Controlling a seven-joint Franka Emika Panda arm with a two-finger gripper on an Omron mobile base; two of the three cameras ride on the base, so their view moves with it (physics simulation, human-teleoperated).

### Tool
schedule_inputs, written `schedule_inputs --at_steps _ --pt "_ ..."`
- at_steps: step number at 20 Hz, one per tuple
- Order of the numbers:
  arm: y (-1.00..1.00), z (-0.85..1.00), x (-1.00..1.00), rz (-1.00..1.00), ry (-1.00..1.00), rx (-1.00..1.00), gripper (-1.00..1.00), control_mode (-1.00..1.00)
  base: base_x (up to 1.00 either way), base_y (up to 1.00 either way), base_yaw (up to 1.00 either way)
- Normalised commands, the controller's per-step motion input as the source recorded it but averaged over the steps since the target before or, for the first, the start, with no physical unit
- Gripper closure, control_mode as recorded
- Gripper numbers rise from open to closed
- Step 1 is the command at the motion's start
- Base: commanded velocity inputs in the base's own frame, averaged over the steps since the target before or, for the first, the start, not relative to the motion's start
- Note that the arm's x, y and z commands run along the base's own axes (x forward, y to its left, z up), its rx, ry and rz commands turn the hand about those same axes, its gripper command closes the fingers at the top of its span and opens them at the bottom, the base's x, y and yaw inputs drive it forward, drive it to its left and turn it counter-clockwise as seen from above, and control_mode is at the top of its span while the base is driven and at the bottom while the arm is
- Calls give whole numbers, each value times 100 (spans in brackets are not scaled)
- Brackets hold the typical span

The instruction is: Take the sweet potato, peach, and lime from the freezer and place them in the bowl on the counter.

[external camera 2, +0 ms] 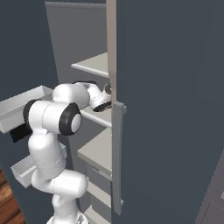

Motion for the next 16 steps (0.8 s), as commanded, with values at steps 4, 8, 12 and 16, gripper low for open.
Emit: schedule_inputs --at_steps 4,8,12,16 --pt "0 53 -63 0 -4 0 100 -100 0 0 0" --pt "3 62 -52 0 -4 -2 100 -100 0 0 0" --pt "12 56 -51 0 -2 -7 100 -100 0 0 0" --pt "13 31 -60 0 -5 -9 100 -100 0 0 0"
